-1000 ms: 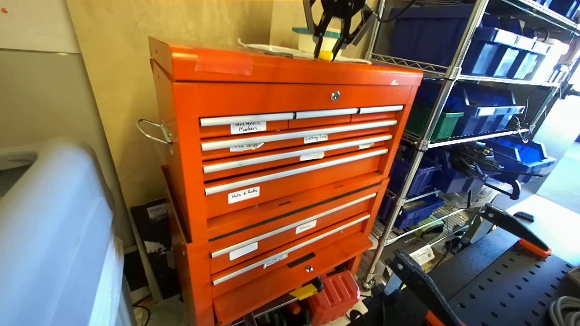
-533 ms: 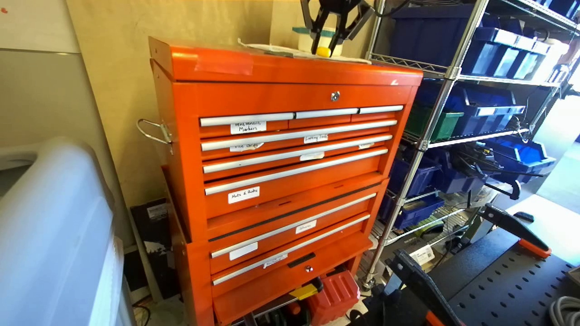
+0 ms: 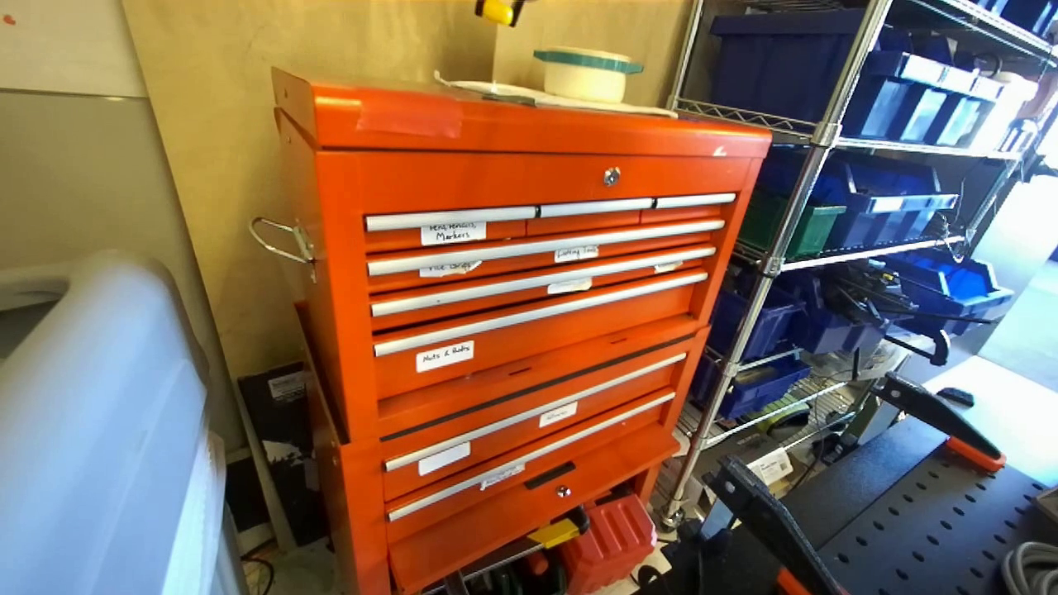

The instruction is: Move the yellow object to the left

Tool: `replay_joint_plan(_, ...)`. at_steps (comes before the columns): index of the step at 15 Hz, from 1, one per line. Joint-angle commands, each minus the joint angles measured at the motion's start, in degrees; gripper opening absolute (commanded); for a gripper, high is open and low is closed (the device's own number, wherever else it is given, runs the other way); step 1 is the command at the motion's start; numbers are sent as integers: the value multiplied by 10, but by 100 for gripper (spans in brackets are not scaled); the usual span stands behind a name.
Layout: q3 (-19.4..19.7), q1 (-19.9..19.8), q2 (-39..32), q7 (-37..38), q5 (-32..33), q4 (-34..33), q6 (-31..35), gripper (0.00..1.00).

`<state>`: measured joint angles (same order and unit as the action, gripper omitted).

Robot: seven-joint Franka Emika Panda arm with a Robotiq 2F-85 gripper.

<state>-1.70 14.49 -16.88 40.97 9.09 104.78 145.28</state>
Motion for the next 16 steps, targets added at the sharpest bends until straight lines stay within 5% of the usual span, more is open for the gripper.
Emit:
replay_joint_plan(1,-24,29,-19,21,-16,-38,-13,8)
replay_joint_plan(14,-30,77,-73,34,-1,-24,4,8)
replay_joint_plan(15,-30,78,-75,32,-1,-23,5,47)
replay_joint_plan(16,-30,76,-68,29,-3,-23,6,58)
